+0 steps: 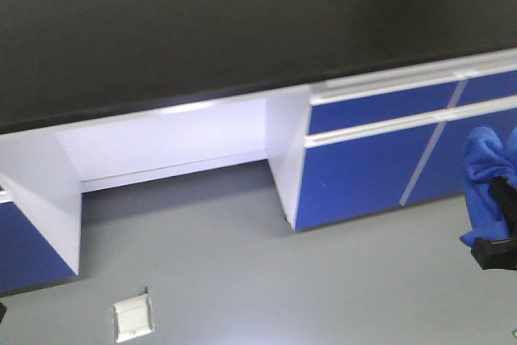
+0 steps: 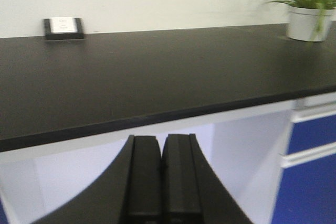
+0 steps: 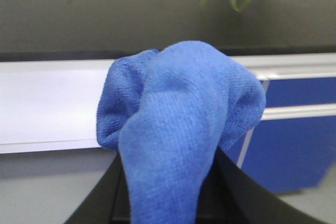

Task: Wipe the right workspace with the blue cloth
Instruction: 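Drive the base to the other counter holding the cloth in the right gripper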

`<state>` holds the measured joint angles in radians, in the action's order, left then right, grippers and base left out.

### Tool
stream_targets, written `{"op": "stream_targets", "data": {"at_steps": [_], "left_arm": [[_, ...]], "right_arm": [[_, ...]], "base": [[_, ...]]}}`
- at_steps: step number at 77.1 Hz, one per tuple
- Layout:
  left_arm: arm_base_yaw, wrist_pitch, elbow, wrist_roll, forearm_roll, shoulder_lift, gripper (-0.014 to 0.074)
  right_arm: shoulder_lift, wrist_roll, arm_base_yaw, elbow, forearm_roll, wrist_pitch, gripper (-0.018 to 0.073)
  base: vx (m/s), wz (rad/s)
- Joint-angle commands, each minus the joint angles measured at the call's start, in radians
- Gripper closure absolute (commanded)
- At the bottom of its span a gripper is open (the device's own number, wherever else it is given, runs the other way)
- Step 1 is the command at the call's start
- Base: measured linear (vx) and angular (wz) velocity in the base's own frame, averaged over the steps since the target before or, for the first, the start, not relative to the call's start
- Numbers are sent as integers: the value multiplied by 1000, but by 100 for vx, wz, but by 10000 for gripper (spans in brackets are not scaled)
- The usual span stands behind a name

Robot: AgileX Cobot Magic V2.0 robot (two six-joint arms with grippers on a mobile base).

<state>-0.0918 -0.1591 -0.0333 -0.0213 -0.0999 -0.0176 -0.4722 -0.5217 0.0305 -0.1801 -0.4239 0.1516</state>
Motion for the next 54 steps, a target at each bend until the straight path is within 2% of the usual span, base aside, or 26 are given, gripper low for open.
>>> {"op": "stream_targets", "data": {"at_steps": [1, 29, 54], "left_arm": [[0, 84, 25, 0, -3, -9, 603], [0, 84, 25, 0, -3, -9, 603], [0, 84, 25, 0, -3, -9, 603]], "right_arm": [[-1, -4, -5, -30, -4, -81, 557], [-1, -4, -5, -30, -4, -81, 557], [-1, -4, -5, -30, -4, -81, 557]], "base": [[38, 59], [37, 47], [33, 18]]}}
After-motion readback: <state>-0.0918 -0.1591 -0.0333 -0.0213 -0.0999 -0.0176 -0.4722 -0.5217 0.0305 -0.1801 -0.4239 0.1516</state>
